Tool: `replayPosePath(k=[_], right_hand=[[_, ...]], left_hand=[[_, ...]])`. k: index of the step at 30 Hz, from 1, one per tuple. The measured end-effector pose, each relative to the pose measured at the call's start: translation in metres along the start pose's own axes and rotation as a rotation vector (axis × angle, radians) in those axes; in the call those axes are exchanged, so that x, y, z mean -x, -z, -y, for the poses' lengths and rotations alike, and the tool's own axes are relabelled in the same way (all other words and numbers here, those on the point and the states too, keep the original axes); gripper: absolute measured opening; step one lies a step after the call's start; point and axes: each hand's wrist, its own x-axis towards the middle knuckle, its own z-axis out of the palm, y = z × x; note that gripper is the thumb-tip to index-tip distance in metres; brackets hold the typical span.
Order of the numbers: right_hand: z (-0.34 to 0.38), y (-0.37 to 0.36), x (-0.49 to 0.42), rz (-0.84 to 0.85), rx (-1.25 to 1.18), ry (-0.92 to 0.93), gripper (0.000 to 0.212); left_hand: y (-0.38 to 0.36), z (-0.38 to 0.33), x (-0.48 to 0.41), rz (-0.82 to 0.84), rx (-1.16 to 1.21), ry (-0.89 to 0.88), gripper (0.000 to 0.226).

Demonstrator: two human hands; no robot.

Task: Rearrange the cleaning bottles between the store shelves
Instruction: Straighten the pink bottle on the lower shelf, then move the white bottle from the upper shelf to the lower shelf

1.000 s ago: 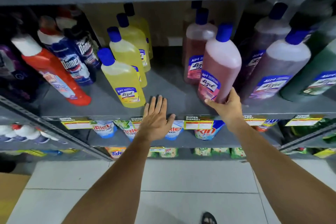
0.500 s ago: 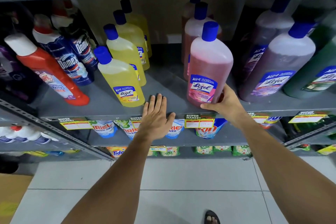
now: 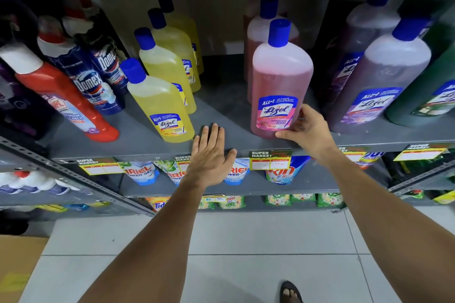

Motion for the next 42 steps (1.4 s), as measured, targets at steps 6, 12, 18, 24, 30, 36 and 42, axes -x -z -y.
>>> replayPosePath(k=[6, 12, 18, 24, 30, 36, 42], right_hand=[[-0.004, 0.007, -0.011, 0.083, 0.015, 0.004, 0.069], [0.000, 0.009, -0.011, 0.120, 0.000, -0.004, 0.068], [0.002, -0.008, 0.019, -0.158, -0.023, 0.004, 0.070], [0.043, -0.029, 0.065, -0.295, -0.094, 0.216, 0.052], [0.133, -0.040, 0.083, -0.020, -0.113, 0.375, 0.050], [0.265, -0.065, 0.096, 0.239, -0.154, 0.646, 0.066], [0.384, -0.099, 0.106, 0.331, -0.230, 0.821, 0.065]], left_hand=[[0.000, 0.001, 0.000, -0.006, -0.005, 0.000, 0.071], [0.001, 0.002, 0.000, 0.008, -0.019, -0.003, 0.071], [0.003, 0.000, -0.001, 0.037, -0.059, -0.003, 0.071], [0.028, -0.017, 0.029, -0.351, -0.090, -0.040, 0.074], [0.123, -0.026, 0.092, -0.742, -0.074, 0.081, 0.076], [0.256, 0.024, 0.154, -0.896, -0.197, 0.212, 0.073], [0.346, 0.097, 0.185, -0.836, -0.209, 0.284, 0.080]])
